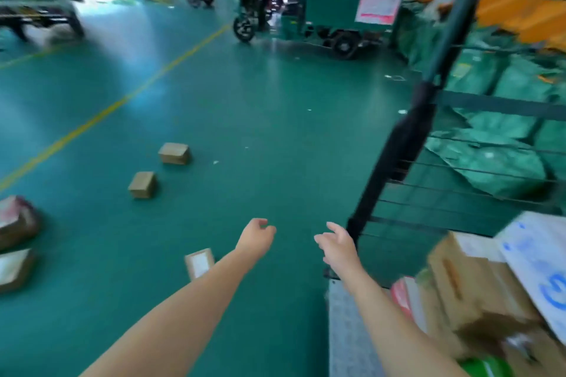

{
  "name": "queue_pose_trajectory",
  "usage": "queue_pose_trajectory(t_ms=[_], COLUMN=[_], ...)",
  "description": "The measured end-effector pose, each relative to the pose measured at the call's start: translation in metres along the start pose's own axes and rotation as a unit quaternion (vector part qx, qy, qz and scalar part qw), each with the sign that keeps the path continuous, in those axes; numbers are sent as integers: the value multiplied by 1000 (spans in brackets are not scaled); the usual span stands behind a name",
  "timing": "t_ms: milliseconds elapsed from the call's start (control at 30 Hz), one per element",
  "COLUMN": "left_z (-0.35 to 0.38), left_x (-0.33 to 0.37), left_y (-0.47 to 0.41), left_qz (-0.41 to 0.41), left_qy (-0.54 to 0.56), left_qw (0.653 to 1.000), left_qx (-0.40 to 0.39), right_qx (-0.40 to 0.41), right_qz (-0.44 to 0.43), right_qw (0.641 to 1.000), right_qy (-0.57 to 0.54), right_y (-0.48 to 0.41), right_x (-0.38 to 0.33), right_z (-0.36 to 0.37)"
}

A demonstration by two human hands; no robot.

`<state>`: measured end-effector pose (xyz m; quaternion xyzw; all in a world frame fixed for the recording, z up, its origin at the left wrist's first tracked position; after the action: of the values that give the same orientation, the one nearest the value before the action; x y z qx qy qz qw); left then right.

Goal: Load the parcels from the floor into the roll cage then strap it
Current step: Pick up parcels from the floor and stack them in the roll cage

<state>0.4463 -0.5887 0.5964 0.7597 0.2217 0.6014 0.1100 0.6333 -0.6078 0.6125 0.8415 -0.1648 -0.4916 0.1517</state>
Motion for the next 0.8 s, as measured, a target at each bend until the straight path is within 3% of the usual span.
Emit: queue_pose_trajectory(t_ms=[333, 800], left_z=[-220, -437], left_x=[-51, -87], left_y=[-39, -93], left_qz=[-46, -114], left_qy=[87, 210], left_qw=[981, 887], left_qx=[168, 394], right_qx=[-149, -351], right_qz=[-97, -232], right_qw=[983, 889], right_qy=[55, 184], right_y=[-16, -83], right_x=[-132, -301], right_z=[195, 440])
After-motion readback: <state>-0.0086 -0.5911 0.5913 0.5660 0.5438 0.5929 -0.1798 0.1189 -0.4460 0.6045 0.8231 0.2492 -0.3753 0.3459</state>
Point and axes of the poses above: each hand's wrist, its own y-axis away from the middle knuckle, its own z-axis out of the palm, x = y × z, the point moved 2 cm from there along -y, towards the middle knuckle, and after that the axes turned 11 degrees about y, right-handed, at the moved point
